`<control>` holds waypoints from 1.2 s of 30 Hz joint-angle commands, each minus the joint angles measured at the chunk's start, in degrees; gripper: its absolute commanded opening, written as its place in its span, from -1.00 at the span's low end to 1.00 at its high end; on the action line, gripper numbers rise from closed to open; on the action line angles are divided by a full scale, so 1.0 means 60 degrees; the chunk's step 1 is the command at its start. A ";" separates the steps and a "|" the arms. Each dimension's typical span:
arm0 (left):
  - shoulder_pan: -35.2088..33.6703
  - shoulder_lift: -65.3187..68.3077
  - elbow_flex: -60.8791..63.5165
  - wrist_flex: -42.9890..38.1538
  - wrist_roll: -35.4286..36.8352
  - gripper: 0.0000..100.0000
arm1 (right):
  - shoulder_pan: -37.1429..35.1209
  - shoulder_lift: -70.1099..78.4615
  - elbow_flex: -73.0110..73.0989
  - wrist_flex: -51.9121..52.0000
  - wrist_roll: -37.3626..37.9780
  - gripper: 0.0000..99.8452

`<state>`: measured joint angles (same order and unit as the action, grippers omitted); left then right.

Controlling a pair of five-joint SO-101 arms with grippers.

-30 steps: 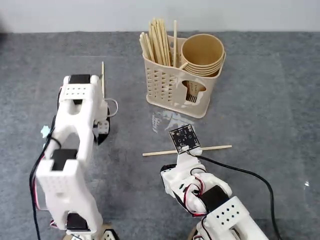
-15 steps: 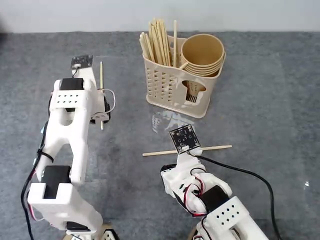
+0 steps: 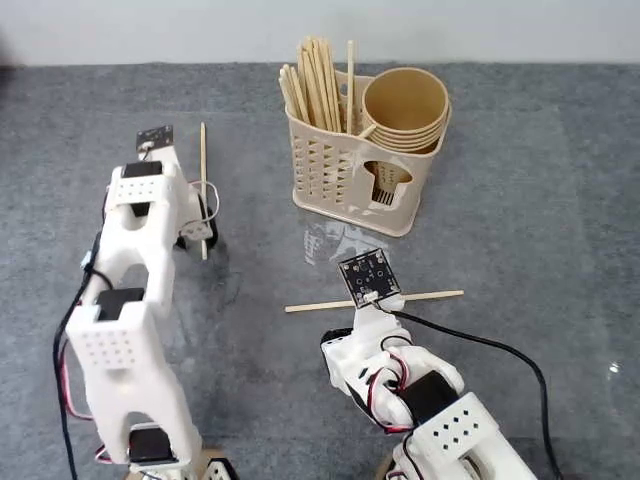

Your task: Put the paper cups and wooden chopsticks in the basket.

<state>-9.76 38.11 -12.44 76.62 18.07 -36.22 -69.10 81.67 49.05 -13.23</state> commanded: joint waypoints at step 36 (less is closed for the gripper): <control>0.1773 -0.4733 0.5004 0.3077 0.0059 -0.98 | -0.0066 -0.0212 0.0059 -0.0110 -0.0073 -0.98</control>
<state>-1.23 20.26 8.75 97.36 17.98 -36.22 -69.10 81.67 49.05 -13.23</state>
